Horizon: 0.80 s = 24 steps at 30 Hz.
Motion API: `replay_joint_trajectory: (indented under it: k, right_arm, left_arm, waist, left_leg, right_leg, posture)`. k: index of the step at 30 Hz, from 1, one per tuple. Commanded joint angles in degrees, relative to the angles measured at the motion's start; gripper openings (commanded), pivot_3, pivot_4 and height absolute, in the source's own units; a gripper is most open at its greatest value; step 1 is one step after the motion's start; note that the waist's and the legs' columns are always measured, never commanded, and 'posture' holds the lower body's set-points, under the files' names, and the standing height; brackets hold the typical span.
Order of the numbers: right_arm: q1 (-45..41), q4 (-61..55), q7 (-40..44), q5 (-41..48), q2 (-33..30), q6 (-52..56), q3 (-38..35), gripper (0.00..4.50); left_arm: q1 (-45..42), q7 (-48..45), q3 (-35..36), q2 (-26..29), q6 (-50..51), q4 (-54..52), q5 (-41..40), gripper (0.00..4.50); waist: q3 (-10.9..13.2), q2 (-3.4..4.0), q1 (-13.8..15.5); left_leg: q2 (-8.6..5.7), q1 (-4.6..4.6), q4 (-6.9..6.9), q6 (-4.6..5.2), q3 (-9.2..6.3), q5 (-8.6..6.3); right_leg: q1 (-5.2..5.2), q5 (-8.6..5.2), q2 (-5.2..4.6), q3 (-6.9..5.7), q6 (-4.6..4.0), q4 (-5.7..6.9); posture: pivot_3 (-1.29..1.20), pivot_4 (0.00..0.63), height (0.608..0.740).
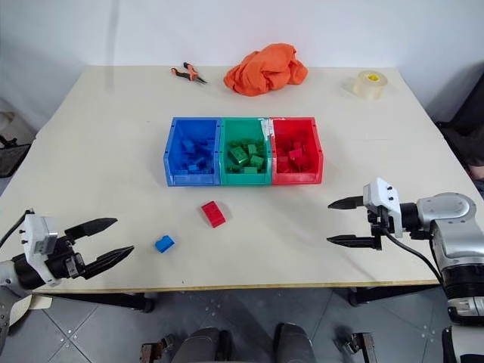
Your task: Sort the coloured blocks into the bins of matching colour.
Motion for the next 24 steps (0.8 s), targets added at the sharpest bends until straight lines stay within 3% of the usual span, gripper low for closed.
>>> replay_joint_trajectory:
  k: [1,10,17,24]
  right_arm:
    - [-1.4,-1.8,-0.2,1.3,1.2,0.7,-0.5,4.44]
    - [-2.0,-6.5,-2.8,2.1,4.4,3.2,-0.5,4.44]
    - [-0.5,-10.4,-6.4,2.5,6.5,4.9,-0.3,4.44]
    - [2.1,-13.9,-9.1,3.0,6.3,6.1,-1.6,4.44]
  left_arm:
    - [-2.6,3.5,-2.6,0.1,2.2,-4.7,0.5,4.50]
    - [-14.1,13.3,-17.7,-3.0,11.1,-10.1,5.3,4.50]
    - [-25.3,14.7,-28.4,-8.8,11.1,0.8,11.7,4.50]
    - [-33.4,16.9,-33.7,-14.8,14.8,8.4,15.1,4.50]
  waist:
    - [0.0,0.00,0.2]
    - [0.0,0.01,1.3]
    - [0.0,0.00,1.6]
    - [0.0,-0.02,2.6]
  left_leg:
    - [-0.02,0.00,0.01,0.00,-0.05,0.00]
    - [-0.12,-0.04,0.07,0.05,-0.12,0.00]
    - [-0.16,-0.05,0.15,0.08,-0.08,0.02]
    - [-0.21,-0.14,0.24,0.15,-0.08,0.05]
  right_leg:
    - [0.01,0.00,-0.03,-0.01,0.00,0.02]
    - [0.08,0.01,0.05,-0.04,0.02,0.03]
    - [0.08,0.02,0.30,-0.17,0.03,0.09]
    - [0.06,0.05,0.35,-0.65,0.10,0.11]
  posture:
    - [0.00,0.150,0.740]
    - [0.00,0.150,0.740]
    - [0.00,0.150,0.740]
    - [0.00,0.150,0.740]
